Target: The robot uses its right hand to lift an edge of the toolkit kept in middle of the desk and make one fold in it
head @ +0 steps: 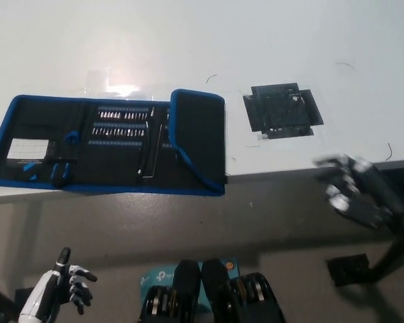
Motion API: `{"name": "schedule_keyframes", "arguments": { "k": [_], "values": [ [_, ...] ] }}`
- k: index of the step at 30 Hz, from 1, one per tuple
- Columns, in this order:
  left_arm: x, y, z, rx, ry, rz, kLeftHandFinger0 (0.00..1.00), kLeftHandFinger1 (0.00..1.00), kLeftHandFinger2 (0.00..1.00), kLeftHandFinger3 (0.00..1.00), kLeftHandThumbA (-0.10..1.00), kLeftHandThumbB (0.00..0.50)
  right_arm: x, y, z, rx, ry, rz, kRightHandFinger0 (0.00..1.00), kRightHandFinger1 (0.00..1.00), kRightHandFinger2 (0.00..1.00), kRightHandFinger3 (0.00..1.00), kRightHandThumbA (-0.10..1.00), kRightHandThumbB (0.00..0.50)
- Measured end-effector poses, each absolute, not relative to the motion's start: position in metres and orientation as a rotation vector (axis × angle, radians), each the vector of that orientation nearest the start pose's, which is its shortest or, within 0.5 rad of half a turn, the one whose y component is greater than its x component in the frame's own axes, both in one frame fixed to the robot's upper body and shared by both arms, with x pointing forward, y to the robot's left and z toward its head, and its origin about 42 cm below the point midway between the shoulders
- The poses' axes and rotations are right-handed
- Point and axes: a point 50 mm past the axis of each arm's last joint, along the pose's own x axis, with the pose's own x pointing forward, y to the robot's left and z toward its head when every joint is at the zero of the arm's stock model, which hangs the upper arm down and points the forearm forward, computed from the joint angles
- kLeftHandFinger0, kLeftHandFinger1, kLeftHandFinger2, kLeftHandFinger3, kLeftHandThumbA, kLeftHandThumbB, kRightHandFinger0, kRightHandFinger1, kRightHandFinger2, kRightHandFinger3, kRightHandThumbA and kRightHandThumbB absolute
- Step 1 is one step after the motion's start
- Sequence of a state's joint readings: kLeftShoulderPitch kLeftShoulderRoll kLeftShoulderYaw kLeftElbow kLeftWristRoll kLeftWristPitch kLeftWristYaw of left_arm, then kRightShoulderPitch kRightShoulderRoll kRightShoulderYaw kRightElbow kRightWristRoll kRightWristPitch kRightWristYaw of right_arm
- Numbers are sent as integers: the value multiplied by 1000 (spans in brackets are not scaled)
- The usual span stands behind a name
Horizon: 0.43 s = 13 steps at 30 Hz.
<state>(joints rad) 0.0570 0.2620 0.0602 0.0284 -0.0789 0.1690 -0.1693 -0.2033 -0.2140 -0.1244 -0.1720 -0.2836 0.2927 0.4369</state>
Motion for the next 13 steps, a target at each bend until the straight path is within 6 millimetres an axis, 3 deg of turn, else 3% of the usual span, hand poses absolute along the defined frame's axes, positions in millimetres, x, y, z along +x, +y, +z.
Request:
{"name": "schedule_keyframes", "arguments": {
  "k": [1,3,5,7,9,10,13],
  "values": [
    [260,313,75,156,256,-79,220,272,283,391,1000,500,332,-288,181,-435,29,200,284,355,517,692,95,172],
    [261,313,76,156,256,-79,226,277,287,393,1000,500,320,-304,162,-365,61,136,318,379,526,696,67,162],
    [261,313,76,156,256,-79,304,307,291,399,1000,500,310,-316,145,-309,89,79,311,396,537,708,28,135],
    [260,314,75,157,258,-78,259,277,275,386,1000,500,300,-328,127,-222,107,-2,202,332,529,704,109,129],
    [259,314,75,158,260,-78,259,274,263,370,1000,500,295,-332,112,-156,117,-64,294,379,501,671,95,128],
    [259,314,75,158,260,-78,262,277,264,371,1000,500,293,-332,105,-130,122,-84,336,409,520,713,84,126],
    [259,314,74,158,261,-76,268,274,257,375,1000,500,290,-328,87,-94,141,-107,370,419,499,677,86,160]
  ]
}}
